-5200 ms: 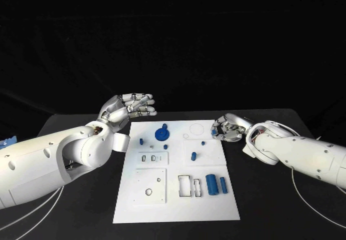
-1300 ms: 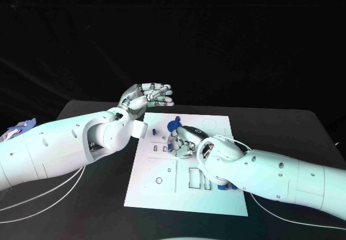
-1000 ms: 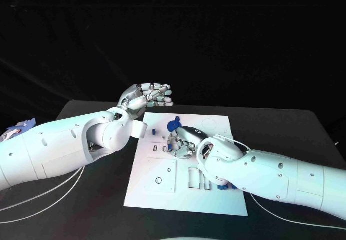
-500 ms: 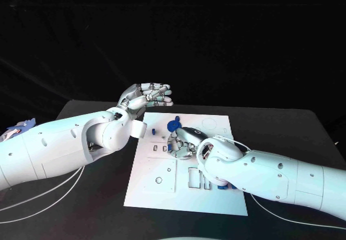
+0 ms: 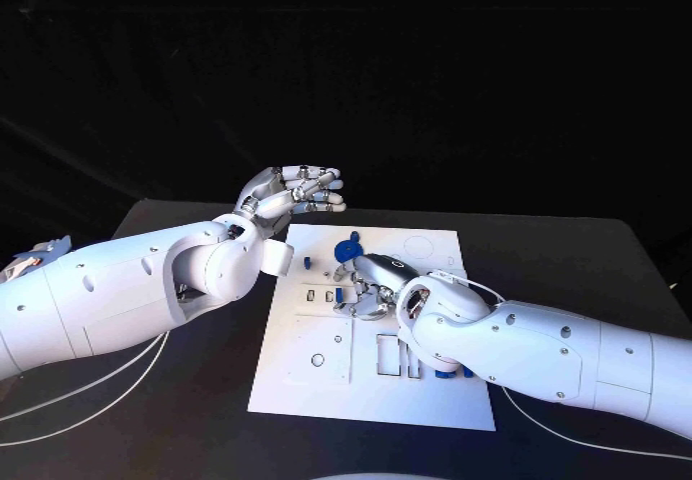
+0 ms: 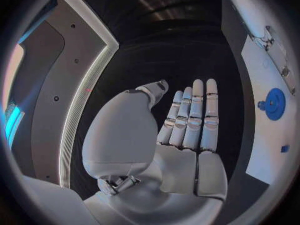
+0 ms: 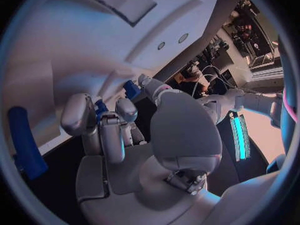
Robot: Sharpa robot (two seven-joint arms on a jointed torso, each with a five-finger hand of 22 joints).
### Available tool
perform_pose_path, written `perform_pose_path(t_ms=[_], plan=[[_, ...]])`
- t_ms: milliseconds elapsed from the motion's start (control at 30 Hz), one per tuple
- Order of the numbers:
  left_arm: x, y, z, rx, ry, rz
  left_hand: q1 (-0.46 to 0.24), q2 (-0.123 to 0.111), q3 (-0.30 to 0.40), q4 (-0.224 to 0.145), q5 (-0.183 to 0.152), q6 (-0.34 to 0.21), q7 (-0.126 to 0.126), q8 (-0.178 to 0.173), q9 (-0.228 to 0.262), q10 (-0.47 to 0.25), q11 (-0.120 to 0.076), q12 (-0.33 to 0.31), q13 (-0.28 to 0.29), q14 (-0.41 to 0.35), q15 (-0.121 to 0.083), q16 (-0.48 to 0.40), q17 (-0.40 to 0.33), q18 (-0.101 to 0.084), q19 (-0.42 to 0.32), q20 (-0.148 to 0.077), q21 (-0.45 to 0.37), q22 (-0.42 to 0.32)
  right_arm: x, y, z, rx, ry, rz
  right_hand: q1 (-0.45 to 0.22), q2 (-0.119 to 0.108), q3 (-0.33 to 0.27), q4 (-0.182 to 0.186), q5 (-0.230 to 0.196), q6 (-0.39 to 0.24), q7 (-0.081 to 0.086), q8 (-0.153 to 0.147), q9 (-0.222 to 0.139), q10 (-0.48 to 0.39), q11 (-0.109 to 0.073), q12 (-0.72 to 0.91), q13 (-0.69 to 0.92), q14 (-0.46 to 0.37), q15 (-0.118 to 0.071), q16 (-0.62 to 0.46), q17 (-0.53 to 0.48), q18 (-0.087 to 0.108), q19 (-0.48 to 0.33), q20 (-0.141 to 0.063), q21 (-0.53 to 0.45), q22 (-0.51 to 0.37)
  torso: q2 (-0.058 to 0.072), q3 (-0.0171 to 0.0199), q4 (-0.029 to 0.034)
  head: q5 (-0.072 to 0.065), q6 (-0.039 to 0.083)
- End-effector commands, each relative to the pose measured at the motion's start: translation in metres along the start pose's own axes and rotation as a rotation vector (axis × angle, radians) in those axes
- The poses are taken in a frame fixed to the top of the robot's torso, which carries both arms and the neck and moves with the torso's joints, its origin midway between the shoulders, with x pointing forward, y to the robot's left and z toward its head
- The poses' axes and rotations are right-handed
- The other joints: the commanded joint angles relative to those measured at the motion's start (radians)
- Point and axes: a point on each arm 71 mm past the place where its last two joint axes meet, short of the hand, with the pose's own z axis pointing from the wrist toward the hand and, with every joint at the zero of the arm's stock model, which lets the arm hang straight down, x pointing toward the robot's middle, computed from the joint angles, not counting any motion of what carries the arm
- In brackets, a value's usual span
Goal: Assemble the parts on the task board
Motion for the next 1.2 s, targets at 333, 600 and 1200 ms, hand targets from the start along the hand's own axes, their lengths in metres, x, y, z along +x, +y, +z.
perform_pose_path(t_ms=[333,600,1200], plan=[[-0.006,0.006,-0.002,-0.095,0.082,0.134,-0.07,-0.015,-0.038,0.031,-0.013,0.017,-0.021,-0.002,0.014,0.14,-0.042,0.053,0.035,0.153,-0.059,0.187,0.118,0.014,0.128,-0.056,0.121,0.052,-0.039,-0.01,-0.035,-0.168,-0.13,0.126,0.059,0.023,0.006,-0.007,0.017,0.051,0.009,0.024,-0.005,-0.013,0.001,-0.002,-0.01,0.071,0.007,-0.02,0.146,0.023,-0.017,0.004,-0.031,-0.018,-0.01,-0.0004,-0.0089,0.005,0.0],[-0.012,0.024,-0.004,-0.317,0.179,0.369,-0.084,0.005,-0.195,0.124,-0.008,0.029,-0.085,0.187,0.146,0.074,-0.11,0.603,0.475,0.364,-0.126,0.971,0.807,0.011,0.163,-0.13,0.525,0.301,-0.087,-0.045,-0.067,-0.096,-0.169,0.326,0.061,0.033,0.015,0.002,0.047,0.095,0.001,0.056,-0.003,-0.022,-0.007,-0.009,-0.025,0.067,0.001,-0.027,0.135,0.026,-0.023,-0.002,-0.047,-0.027,-0.032,-0.0021,-0.0176,0.009,-0.005],[-0.006,0.053,0.003,-0.781,0.364,1.062,-0.286,0.116,-0.377,0.135,-0.052,-0.048,-0.136,0.462,0.403,0.082,-0.153,0.91,0.722,0.444,-0.164,1.086,0.957,0.001,0.133,-0.161,0.737,0.49,-0.135,-0.112,-0.094,0.09,-0.269,0.409,0.057,0.033,0.015,0.007,0.059,0.101,-0.001,0.064,-0.004,-0.025,-0.009,-0.012,-0.031,0.066,-0.002,-0.03,0.129,0.026,-0.024,-0.004,-0.053,-0.03,-0.059,0.0044,-0.0222,0.036,-0.025]])
